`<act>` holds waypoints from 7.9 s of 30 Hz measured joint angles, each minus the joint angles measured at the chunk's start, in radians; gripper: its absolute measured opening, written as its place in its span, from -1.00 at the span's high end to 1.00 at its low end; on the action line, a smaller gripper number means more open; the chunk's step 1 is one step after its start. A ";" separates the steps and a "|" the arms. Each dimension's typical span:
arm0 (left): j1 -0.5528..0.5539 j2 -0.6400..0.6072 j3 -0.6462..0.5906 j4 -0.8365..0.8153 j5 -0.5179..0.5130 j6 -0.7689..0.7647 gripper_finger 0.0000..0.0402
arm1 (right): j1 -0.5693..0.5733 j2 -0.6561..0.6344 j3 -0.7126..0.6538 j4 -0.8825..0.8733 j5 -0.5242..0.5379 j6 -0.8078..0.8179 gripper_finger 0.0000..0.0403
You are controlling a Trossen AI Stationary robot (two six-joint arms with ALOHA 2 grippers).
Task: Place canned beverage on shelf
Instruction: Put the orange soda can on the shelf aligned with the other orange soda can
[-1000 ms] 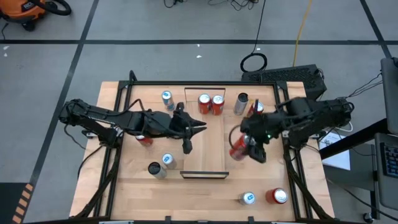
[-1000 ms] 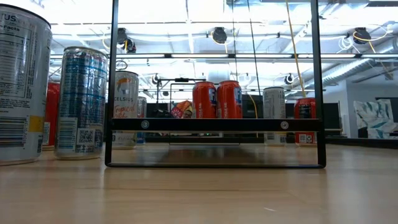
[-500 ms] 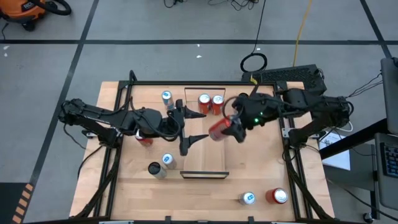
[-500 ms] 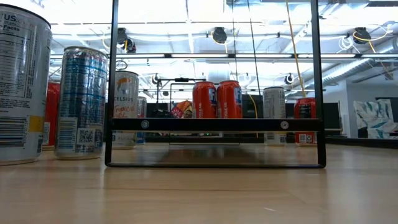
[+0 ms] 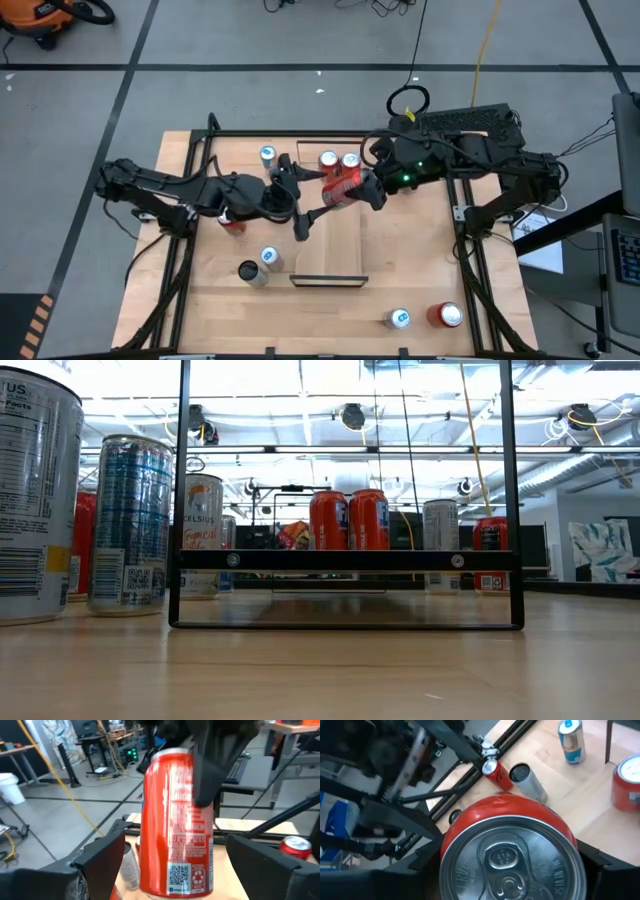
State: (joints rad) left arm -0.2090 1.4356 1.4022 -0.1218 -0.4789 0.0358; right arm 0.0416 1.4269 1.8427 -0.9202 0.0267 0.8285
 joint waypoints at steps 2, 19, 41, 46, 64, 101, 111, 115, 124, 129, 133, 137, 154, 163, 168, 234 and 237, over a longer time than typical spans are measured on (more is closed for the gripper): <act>0.011 0.008 0.000 -0.001 0.007 0.000 -0.74 | -0.006 0.002 0.000 0.027 0.000 -0.001 -0.35; 0.041 0.081 -0.001 0.009 -0.045 0.052 -0.67 | -0.027 0.034 0.000 0.093 -0.004 0.024 -0.35; 0.020 0.076 -0.002 0.033 -0.053 -0.011 -0.42 | -0.049 0.039 0.000 0.105 -0.031 0.010 -0.60; 0.017 0.072 -0.002 0.120 -0.027 -0.012 -0.42 | -0.049 0.020 0.000 0.177 -0.036 -0.064 -0.76; 0.090 0.069 -0.002 0.442 0.284 -0.280 -0.42 | -0.070 -0.112 0.000 0.434 -0.055 -0.464 -0.85; 0.130 0.069 -0.001 0.634 0.396 -0.372 -0.42 | -0.082 -0.016 0.000 0.625 -0.214 -0.467 -0.53; 0.121 0.068 0.003 0.596 0.339 -0.368 -0.49 | -0.088 -0.016 0.000 0.620 -0.227 -0.478 -0.29; 0.115 0.068 0.003 0.584 0.258 -0.366 -0.67 | -0.094 -0.016 -0.001 0.614 -0.206 -0.488 -0.33; 0.114 0.069 0.002 0.576 0.169 -0.371 -0.84 | -0.142 -0.032 -0.002 0.585 -0.211 -0.485 -0.34; 0.110 0.057 0.000 0.570 0.118 -0.370 -0.85 | -0.166 -0.049 -0.002 0.536 -0.201 -0.503 -0.34; 0.109 0.023 0.000 0.547 0.093 -0.370 -0.85 | -0.173 -0.056 -0.002 0.468 -0.179 -0.531 -0.34; 0.109 -0.017 0.000 0.505 0.042 -0.336 -0.84 | -0.173 -0.058 -0.002 0.408 -0.151 -0.554 -0.34; 0.214 -0.077 0.138 0.098 0.117 -0.371 -0.84 | -0.173 -0.029 0.000 0.349 -0.043 -0.606 -0.34; 0.323 -0.062 0.178 0.016 0.432 -0.371 -0.84 | -0.173 0.024 0.000 0.331 -0.050 -0.606 -0.34; 0.352 -0.061 0.178 -0.024 0.501 -0.382 -0.84 | -0.173 0.044 0.000 0.332 -0.050 -0.606 -0.34; 0.372 -0.005 0.174 -0.110 0.637 -0.251 -0.43 | -0.173 0.075 0.000 0.282 -0.099 -0.559 -0.61; 0.372 -0.006 0.174 -0.109 0.647 -0.260 -0.43 | -0.173 0.070 0.001 0.272 -0.100 -0.551 -0.72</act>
State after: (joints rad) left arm 0.1627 1.4300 1.5764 -0.2310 0.1680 -0.2242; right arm -0.1310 1.4973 1.8439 -0.6484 -0.0730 0.2778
